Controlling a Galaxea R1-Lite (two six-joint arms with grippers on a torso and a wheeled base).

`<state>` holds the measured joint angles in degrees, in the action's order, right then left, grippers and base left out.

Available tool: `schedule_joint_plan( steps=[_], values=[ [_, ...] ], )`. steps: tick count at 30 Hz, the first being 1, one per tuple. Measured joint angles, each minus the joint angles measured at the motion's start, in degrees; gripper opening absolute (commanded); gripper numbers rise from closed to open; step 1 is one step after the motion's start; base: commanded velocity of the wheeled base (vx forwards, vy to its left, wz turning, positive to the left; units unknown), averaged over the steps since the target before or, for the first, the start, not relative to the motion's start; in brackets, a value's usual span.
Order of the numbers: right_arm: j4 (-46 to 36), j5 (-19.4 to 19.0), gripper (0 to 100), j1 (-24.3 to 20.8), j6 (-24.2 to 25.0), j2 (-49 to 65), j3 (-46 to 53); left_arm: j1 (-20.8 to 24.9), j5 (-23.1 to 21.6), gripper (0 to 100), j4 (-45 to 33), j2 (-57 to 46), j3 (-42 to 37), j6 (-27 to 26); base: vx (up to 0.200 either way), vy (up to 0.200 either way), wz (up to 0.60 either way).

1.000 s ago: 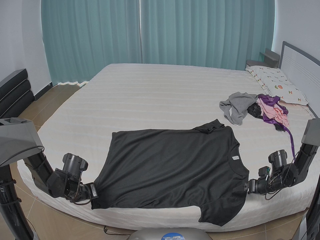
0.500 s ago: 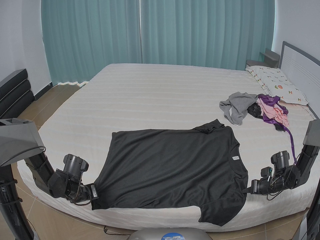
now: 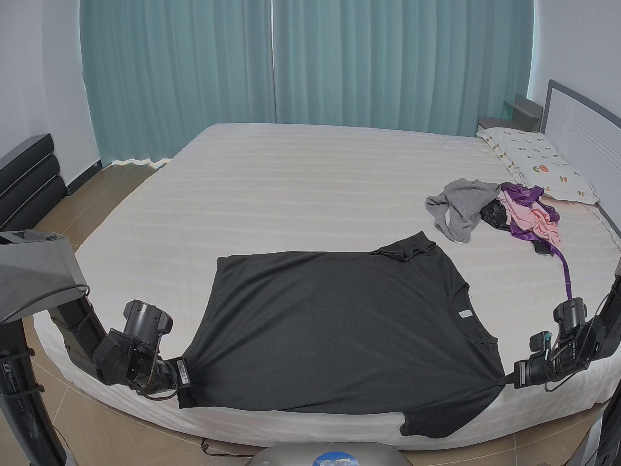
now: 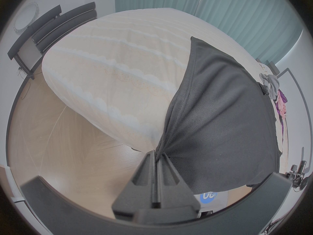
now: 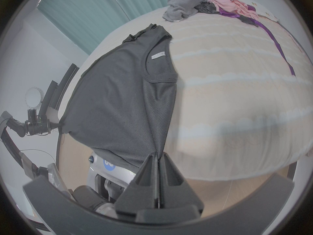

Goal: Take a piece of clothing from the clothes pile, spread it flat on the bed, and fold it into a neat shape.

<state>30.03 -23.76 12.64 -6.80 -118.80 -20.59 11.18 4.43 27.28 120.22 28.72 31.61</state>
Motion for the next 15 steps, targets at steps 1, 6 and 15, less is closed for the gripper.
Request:
schedule_joint_plan(
  steps=[1,6,15],
  values=[
    [-0.57,0.01,0,0.55,-0.45,0.28,0.04,0.04,0.02,0,0.02,0.09,0.0,0.0,0.0,0.0,0.0],
    [-2.19,0.09,0,1.19,-3.02,0.79,0.98,0.09,-0.02,0,0.44,0.5,0.16,0.11,0.0,0.0,0.0],
    [-2.06,0.12,0,0.8,-3.23,-0.06,1.24,0.04,-0.07,0,1.94,1.68,0.27,0.3,0.0,0.0,0.0]
  ],
)
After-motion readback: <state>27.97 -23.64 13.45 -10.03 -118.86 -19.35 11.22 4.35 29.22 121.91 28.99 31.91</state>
